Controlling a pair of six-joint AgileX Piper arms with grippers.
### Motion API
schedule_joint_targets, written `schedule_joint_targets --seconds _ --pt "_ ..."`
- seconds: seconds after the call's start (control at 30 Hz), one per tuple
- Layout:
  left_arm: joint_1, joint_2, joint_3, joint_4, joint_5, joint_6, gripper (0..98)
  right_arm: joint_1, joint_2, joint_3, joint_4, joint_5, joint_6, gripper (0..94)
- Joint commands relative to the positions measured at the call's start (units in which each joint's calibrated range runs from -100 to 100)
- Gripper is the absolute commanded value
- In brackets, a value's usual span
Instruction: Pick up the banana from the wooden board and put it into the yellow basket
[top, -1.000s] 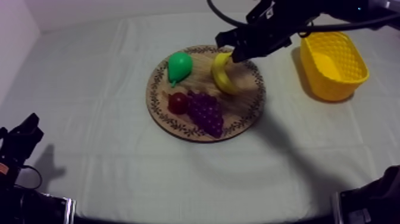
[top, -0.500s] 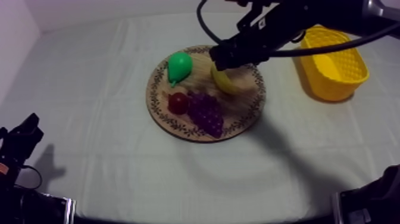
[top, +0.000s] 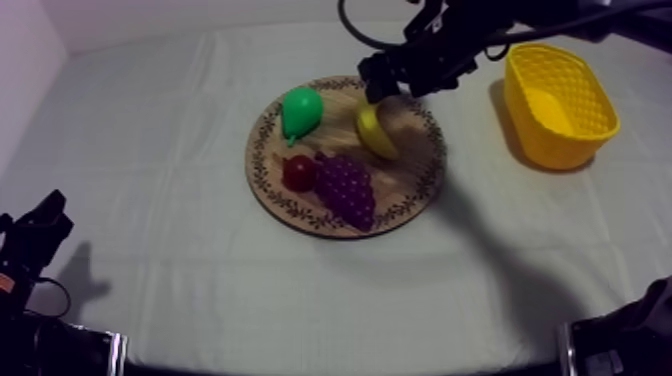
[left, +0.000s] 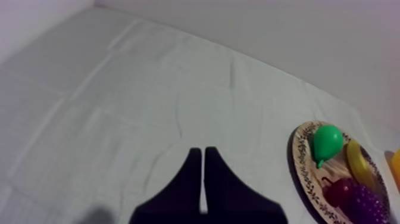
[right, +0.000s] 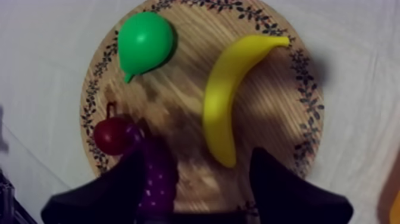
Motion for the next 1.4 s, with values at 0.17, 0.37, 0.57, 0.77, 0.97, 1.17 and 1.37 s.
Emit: schedule_joint_targets --seconds 0.17,0.37,0.57,0.77,0.97,1.17,1.37 --pt "0.0 0.0 0.0 0.01 0.0 0.0 0.1 1.8 7.3 -6.8 -1.8 3.6 1.4 51.8" --pt "0.0 0.0 0.0 0.01 0.0 0.0 0.1 2.0 13.2 -12.3 -2.2 6.3 1.2 50.2" --pt "0.0 0.0 0.0 0.01 0.0 0.0 0.1 2.4 18.1 -16.7 -3.5 10.3 1.1 49.2" --pt "0.0 0.0 0.0 0.01 0.0 0.0 0.1 3.0 21.3 -19.3 -5.4 12.3 1.5 47.6" --pt "0.0 0.0 0.0 0.01 0.0 0.0 0.1 3.1 25.3 -24.0 -6.4 15.5 1.1 47.7" --pt "0.0 0.0 0.0 0.01 0.0 0.0 0.1 2.5 30.0 -29.0 -6.7 18.9 0.1 47.7" --pt "0.0 0.0 0.0 0.01 0.0 0.0 0.1 2.6 33.8 -33.2 -7.5 23.6 -0.8 42.7"
